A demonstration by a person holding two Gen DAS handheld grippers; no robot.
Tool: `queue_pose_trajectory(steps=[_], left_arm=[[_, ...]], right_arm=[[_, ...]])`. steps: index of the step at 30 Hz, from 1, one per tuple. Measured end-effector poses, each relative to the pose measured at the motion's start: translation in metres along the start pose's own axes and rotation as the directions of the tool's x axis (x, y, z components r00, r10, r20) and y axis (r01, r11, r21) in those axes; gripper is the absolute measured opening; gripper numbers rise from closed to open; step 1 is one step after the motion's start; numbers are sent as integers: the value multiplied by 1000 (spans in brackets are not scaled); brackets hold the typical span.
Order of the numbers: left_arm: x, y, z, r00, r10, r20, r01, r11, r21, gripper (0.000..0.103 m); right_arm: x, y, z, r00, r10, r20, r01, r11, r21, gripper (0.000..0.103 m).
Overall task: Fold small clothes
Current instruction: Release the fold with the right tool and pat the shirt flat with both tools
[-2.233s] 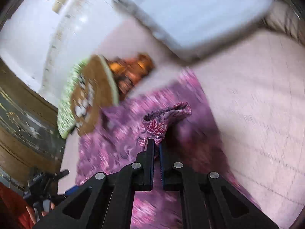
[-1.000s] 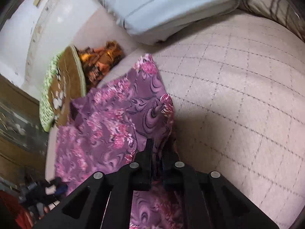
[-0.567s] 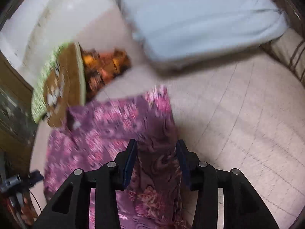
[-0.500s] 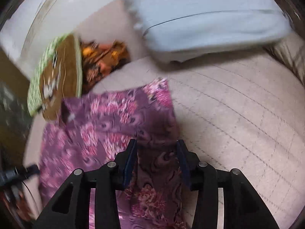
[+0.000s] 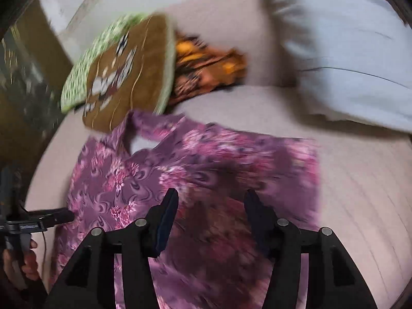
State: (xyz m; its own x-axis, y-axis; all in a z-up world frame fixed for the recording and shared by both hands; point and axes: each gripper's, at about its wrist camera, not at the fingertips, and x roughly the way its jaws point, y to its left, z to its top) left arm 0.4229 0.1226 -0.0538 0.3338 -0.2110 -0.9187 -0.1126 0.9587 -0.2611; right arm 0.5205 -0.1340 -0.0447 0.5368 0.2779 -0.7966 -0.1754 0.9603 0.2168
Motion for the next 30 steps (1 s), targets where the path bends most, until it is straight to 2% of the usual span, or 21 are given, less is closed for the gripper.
queue_pose_trajectory(steps=[3,5,6,8,9,11,13,14,16,18,19,21,24,25,27,28,30], left_arm=[[0,-4,-6,1000,20,16,-21,998,55,62],[0,-6,-9,999,29,19,-30,996,80,63],[1,-8,-8,999,30,20,-32,996,89,63],[1,-8,-9,1000,25,19,-27,995,93,63],[1,-8,-8,1000,21,17,-22,996,91,63],[-1,-4,-9,1000,9,14,-10,996,87,63],[-1,-4,-10,1000,7,17,-9,995,99,63],[-2,-1,-13,1000,13,20,-15,994,111,63],[-2,-5,-17,999,42,26,-45,988,150,64],[-2,-11,-20,997,70,27,-73,980,186,64],[-4,-11,-21,997,71,25,-74,979,191,64],[-13,-9,-22,999,42,14,-44,985,165,64],[-27,-6,-24,998,-55,19,53,992,112,65],[-27,-5,-24,998,-59,19,57,993,107,65],[-17,-8,-25,1000,-15,-4,16,994,112,65],[-10,-11,-26,1000,1,-11,0,993,120,65],[-6,-19,-33,999,48,24,-51,985,166,67]], right_arm=[[25,14,3,999,-12,-46,9,999,-50,56],[36,19,0,995,-36,-94,25,993,-119,56],[40,25,-2,993,-62,-104,43,984,-172,52],[40,34,-2,991,-94,-100,65,963,-261,22],[39,38,-2,989,-96,-110,60,955,-289,4],[35,44,0,987,-120,-110,77,939,-334,3],[28,48,3,986,-152,-61,120,923,-365,3],[26,43,8,988,-150,-39,130,938,-323,3],[36,28,12,987,-145,-69,125,965,-230,3],[45,26,8,984,-157,-88,135,966,-222,4],[40,28,8,985,-160,-68,142,966,-215,13],[25,24,7,989,-132,-61,120,979,-163,15],[-21,1,-13,1000,18,-9,-18,1000,-7,16],[-32,-5,-20,999,49,11,-49,998,27,16],[-47,-12,-44,992,122,26,-124,989,86,16],[-46,-14,-55,991,137,8,-137,986,96,16],[-31,-12,-78,994,88,-65,-81,992,98,16]])
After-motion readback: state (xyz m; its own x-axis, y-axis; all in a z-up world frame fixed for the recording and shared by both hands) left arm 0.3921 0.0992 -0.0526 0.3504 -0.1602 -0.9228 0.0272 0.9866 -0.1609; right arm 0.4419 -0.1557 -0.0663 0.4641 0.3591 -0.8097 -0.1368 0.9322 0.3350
